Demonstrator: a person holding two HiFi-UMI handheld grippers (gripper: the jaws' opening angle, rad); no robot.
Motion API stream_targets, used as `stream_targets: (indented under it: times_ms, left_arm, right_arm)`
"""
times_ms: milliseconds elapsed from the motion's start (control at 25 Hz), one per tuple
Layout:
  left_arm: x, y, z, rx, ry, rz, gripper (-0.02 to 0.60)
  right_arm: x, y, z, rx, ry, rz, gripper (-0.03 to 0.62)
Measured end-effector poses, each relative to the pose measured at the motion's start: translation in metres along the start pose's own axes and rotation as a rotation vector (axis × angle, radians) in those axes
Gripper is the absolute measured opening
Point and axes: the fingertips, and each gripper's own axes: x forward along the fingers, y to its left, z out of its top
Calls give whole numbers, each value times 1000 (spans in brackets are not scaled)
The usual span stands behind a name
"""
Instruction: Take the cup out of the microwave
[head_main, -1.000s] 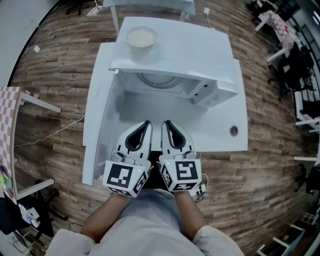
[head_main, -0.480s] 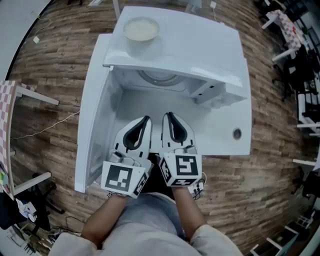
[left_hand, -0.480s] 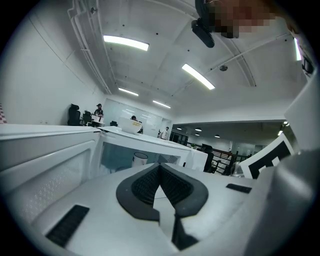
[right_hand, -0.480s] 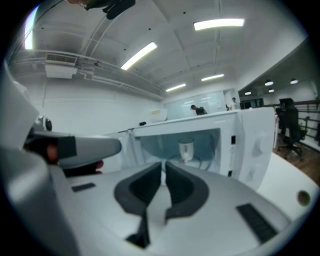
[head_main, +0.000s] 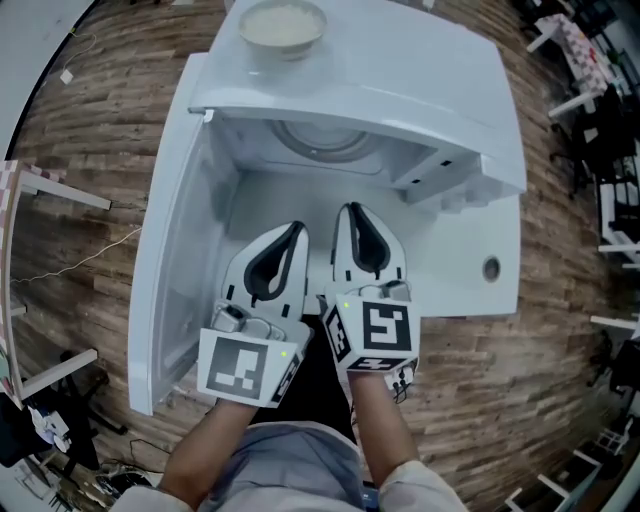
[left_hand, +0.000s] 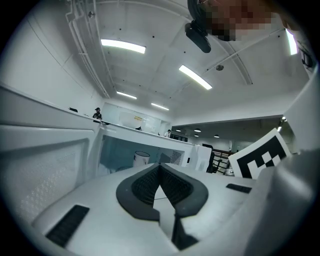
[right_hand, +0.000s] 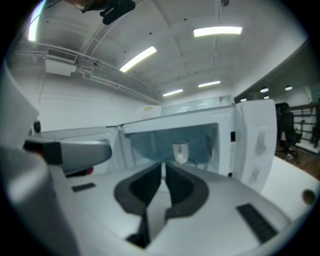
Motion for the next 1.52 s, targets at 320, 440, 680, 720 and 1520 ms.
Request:
stream_targets:
  times_ms: [320,440,680,720,1520]
  left_arm:
    - [15,10,-20,-31,-10,13,9]
    - [16,16,-28,-29,-5,17,9]
    - [24,27,-36,-30,-10,27,9]
    - [26,28,-36,-35,-17,27,9]
    - [59,58,-64,19,-20,124,9]
  right_arm:
    - [22,-20,-23,-5,-28,-42,26]
    - [30,-23,-28,-1,-39,-56,26]
    - [54,-22,-30,-19,-66,-52,58]
    - [58,-22,-29,-25,-68,-49,65]
    - [105,-38,-23,-101,-108,-47,137]
